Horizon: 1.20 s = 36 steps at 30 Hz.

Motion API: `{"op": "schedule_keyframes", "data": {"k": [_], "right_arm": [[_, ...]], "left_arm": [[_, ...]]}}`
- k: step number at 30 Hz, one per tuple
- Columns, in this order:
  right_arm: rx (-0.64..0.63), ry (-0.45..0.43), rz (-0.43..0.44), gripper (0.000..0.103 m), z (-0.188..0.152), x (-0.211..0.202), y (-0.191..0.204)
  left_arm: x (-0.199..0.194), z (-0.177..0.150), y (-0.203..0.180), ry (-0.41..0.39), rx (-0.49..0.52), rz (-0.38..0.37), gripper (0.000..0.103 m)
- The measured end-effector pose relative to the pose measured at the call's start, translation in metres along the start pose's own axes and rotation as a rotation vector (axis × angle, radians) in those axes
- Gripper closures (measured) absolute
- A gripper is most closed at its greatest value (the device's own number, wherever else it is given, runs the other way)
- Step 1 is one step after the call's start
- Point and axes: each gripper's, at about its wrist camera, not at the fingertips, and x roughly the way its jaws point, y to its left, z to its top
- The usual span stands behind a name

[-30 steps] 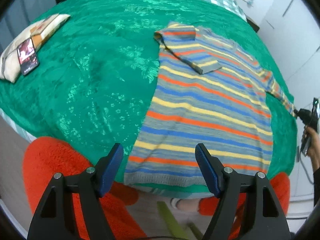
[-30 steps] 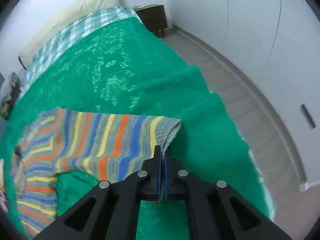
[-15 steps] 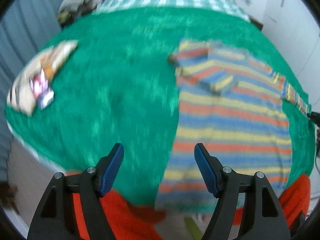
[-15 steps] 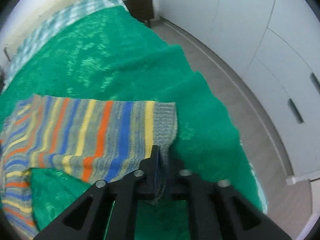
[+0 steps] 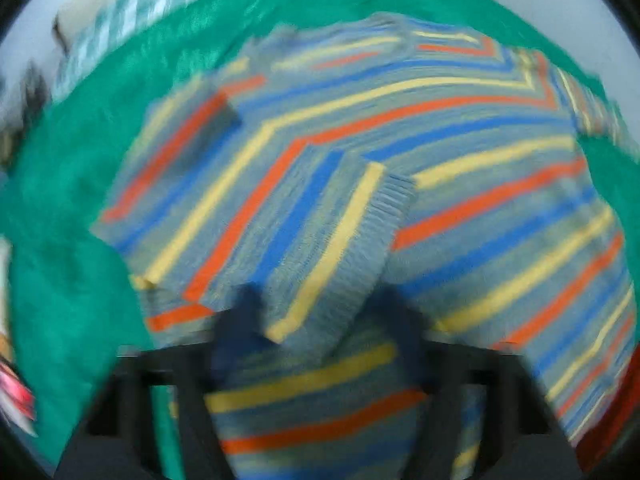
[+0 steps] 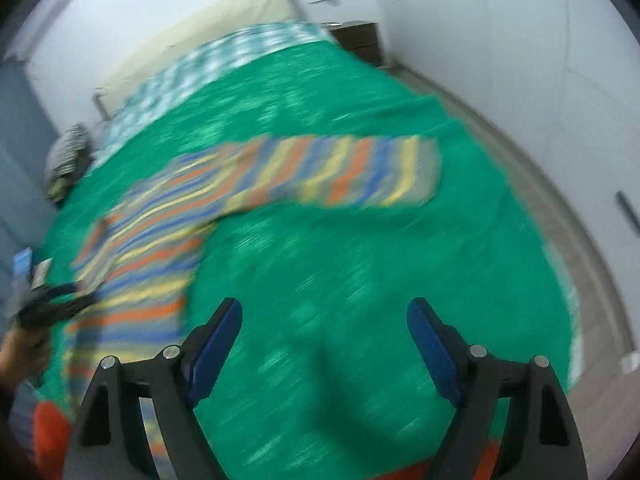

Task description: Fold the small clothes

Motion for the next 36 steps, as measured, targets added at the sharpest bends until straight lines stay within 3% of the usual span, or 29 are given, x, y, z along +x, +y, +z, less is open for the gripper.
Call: {"op": "schedule_keyframes", "data": {"k": [1, 3, 5, 7, 9, 12, 16, 24, 28, 30, 33, 36], "right_arm": [[-0.001, 0.004, 0.027, 0.02, -0.011, -0.001, 0.01], [-0.012, 0.008, 0.071, 0.02, -0.029, -0.001, 0.027], [-0.045, 0.0, 0.085, 0.02, -0.045, -0.005, 0.041], [-0.068, -0.004, 0.088, 0.02, -0.054, -0.006, 0.049], [-0.073, 0.004, 0.096, 0.02, -0.059, -0.002, 0.052], [-0.069, 0.017, 0.096, 0.019, -0.057, 0.009, 0.053], [-0.076, 0.045, 0.082, 0.02, -0.059, 0.025, 0.06], [-0.078, 0.103, 0.019, 0.02, -0.07, 0.039, 0.058], [-0.05, 0.095, -0.003, 0.02, -0.069, 0.032, 0.049], [-0.049, 0.077, -0.014, 0.02, -0.065, 0.025, 0.046], [-0.06, 0.057, -0.002, 0.02, -0.058, 0.016, 0.046], [-0.083, 0.07, 0.049, 0.02, -0.049, 0.016, 0.05]], "left_arm": [[-0.004, 0.002, 0.014, -0.009, -0.072, -0.03, 0.1], [-0.024, 0.004, 0.045, -0.059, -0.197, -0.106, 0.099], [-0.055, -0.001, 0.093, -0.15, -0.335, -0.083, 0.099], [-0.081, -0.016, 0.16, -0.213, -0.535, -0.043, 0.1], [-0.092, -0.037, 0.219, -0.227, -0.711, 0.034, 0.1], [-0.084, -0.069, 0.284, -0.166, -0.864, 0.152, 0.1], [-0.054, -0.086, 0.302, -0.058, -0.863, 0.208, 0.101], [-0.032, -0.105, 0.302, -0.042, -0.933, 0.229, 0.099], [-0.045, -0.119, 0.318, -0.028, -1.015, 0.253, 0.093], [-0.058, -0.133, 0.32, -0.033, -1.045, 0.262, 0.078], [-0.085, -0.151, 0.299, -0.077, -0.98, 0.244, 0.073], [-0.101, -0.162, 0.239, -0.08, -0.787, 0.103, 0.063]]}}
